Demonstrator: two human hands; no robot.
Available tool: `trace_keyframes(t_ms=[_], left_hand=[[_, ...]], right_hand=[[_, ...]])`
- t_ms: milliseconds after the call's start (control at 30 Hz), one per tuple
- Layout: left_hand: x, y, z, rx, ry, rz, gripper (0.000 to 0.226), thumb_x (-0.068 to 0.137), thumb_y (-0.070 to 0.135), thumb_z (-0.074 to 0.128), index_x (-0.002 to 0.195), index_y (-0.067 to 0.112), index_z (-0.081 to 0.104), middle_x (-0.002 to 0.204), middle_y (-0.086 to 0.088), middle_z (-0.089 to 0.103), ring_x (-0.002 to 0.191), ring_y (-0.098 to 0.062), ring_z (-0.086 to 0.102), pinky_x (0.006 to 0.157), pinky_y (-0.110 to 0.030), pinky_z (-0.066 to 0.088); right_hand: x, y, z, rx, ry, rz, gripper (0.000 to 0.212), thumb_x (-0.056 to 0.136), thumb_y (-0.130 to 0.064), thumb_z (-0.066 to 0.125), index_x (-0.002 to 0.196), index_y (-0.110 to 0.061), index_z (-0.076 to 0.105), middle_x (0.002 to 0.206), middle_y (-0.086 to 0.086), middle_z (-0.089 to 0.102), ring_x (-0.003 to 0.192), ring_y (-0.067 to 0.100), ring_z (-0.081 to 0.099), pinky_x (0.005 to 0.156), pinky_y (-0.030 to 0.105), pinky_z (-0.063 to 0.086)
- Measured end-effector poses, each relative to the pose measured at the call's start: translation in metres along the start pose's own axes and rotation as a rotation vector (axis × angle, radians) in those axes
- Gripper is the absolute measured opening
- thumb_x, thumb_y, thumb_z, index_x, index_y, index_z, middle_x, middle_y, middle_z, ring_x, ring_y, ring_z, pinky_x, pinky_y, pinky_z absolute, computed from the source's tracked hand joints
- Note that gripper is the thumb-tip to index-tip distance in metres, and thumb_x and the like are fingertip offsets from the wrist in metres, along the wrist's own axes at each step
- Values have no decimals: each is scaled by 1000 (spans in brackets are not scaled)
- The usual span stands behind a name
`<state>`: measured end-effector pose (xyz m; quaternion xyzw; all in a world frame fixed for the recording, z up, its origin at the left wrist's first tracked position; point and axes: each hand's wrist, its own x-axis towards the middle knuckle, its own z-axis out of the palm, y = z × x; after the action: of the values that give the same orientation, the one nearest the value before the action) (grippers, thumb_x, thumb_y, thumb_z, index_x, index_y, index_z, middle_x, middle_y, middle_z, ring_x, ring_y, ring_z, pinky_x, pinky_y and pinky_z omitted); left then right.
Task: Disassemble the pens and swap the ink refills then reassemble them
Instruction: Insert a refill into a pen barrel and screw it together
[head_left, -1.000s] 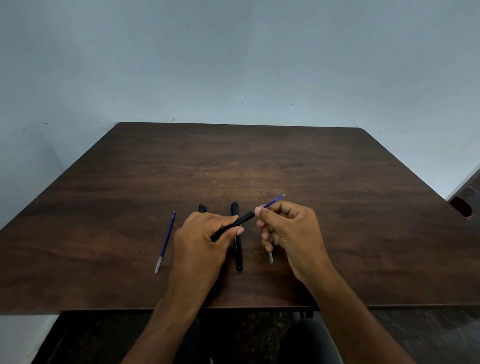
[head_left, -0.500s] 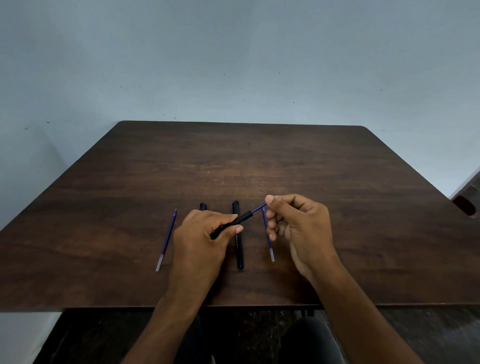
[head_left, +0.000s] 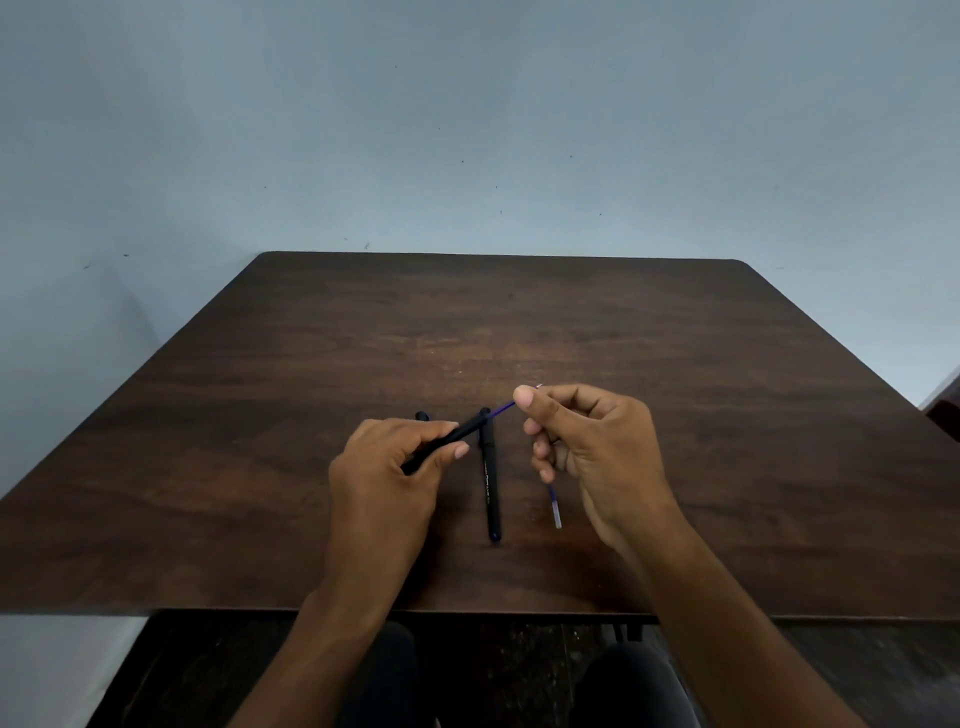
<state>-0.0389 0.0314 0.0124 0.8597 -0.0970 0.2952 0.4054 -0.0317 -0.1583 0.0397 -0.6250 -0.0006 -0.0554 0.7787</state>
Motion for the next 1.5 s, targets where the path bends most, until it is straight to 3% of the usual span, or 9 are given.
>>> trace_keyframes(t_ms=[267,367,433,600,900,1200,1333,1400,1500], left_hand=[[8,-19,-35,31,94,-125,23,74,20,85,96,25,78,85,19,67,83,5,62,76,-2,41],[9,-22,-40,82,83,-114,23,74,21,84,97,23,79,87,18,66,84,8,59,77,1,38],[8,-24,-42,95,71,-122,23,74,21,84,97,22,79,88,18,67,84,4,60,78,0,38],[5,-26,-44,101,71,-96,24,73,19,85,97,20,79,88,16,68,85,-4,63,79,-3,41],[3,-29,-41,82,48,-61,27,74,18,83,100,19,79,91,20,65,89,11,55,82,0,36],[5,-32,-35,60,61,-48,27,73,18,85,99,22,79,89,18,70,86,1,60,81,-3,39],[8,-31,-33,76,33,-24,27,73,19,84,100,21,80,89,16,71,85,-3,60,80,-3,39],[10,-28,-30,64,15,-16,27,73,19,85,99,22,80,88,16,71,85,-7,61,79,-7,42],[11,-23,-24,69,-7,17,25,72,15,85,96,20,81,87,12,73,83,-13,62,77,-14,45]], right_hand=[[4,4,20,-265,-68,-17,4,83,-11,82,82,-10,78,61,3,69,46,11,54,42,25,44],[5,5,32,-538,-130,-105,9,82,-17,83,77,-23,79,56,-14,67,48,-1,57,48,11,42],[5,4,41,-802,-216,-203,8,85,-18,81,88,-25,82,67,-18,66,64,-3,61,62,8,43],[4,8,57,-1279,-535,-339,31,98,-19,62,124,-33,72,115,1,58,108,16,55,92,33,49],[8,21,64,-1497,-701,-464,33,102,-29,57,132,-38,64,115,2,50,112,21,42,85,35,47],[4,15,40,-1253,-405,-768,24,83,-13,81,106,-19,81,89,7,64,87,27,59,62,35,52],[7,10,22,-1236,-313,-754,18,85,-16,80,103,-15,82,103,3,72,98,25,60,76,33,55],[11,5,11,-1226,-292,-713,16,89,-18,76,104,-14,80,106,-1,75,100,21,60,85,24,47],[14,-1,-4,-1158,-175,-593,11,89,-20,74,100,-20,78,93,-8,76,89,9,64,78,19,49]])
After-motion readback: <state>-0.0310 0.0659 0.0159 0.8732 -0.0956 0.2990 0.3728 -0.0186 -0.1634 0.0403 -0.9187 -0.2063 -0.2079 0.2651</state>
